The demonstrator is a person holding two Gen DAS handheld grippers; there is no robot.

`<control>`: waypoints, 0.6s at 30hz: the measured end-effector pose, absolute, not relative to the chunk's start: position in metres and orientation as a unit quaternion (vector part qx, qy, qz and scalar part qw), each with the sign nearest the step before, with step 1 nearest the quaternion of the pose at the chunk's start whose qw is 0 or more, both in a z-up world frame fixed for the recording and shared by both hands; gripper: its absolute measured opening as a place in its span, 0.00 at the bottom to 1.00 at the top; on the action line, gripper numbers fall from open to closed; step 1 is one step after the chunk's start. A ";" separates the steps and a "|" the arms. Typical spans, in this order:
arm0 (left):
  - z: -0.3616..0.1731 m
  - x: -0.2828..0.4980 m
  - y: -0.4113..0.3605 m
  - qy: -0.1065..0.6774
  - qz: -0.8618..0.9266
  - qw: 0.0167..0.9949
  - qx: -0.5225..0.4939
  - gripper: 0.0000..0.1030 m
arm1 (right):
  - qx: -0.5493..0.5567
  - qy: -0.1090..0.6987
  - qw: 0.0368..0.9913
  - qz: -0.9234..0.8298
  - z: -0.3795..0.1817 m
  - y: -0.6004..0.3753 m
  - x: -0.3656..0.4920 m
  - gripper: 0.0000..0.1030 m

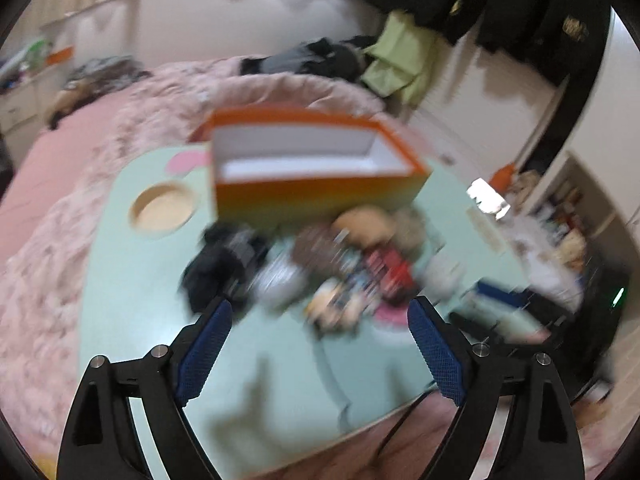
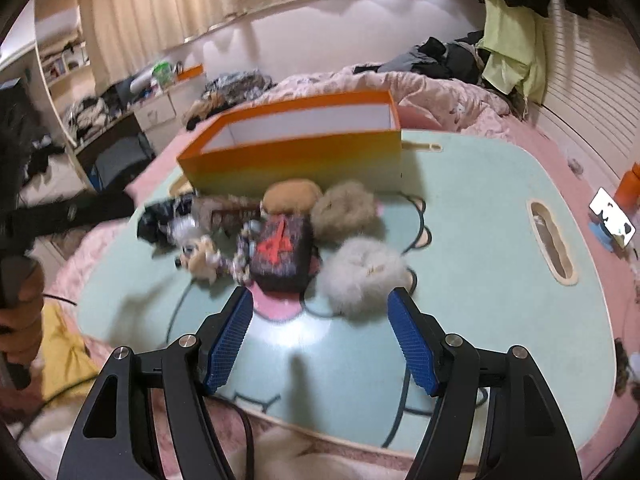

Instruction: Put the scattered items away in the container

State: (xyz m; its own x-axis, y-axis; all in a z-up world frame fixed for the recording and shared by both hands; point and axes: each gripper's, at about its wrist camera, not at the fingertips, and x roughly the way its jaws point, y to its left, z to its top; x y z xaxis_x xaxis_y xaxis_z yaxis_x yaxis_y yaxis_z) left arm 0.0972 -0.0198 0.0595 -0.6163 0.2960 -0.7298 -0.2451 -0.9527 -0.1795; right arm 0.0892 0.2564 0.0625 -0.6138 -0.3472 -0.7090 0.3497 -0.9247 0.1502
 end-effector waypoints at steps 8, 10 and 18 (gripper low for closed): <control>0.010 0.094 -0.021 -0.025 0.895 0.093 -0.436 0.87 | 0.426 0.026 0.158 -0.890 0.048 0.253 0.087 0.68; 0.008 0.093 -0.024 -0.021 0.900 0.077 -0.429 0.87 | 0.430 0.032 0.154 -0.889 0.045 0.253 0.088 0.68; -0.003 0.095 -0.009 0.034 0.907 0.059 -0.416 1.00 | 0.443 0.051 0.131 -0.886 0.039 0.250 0.086 0.70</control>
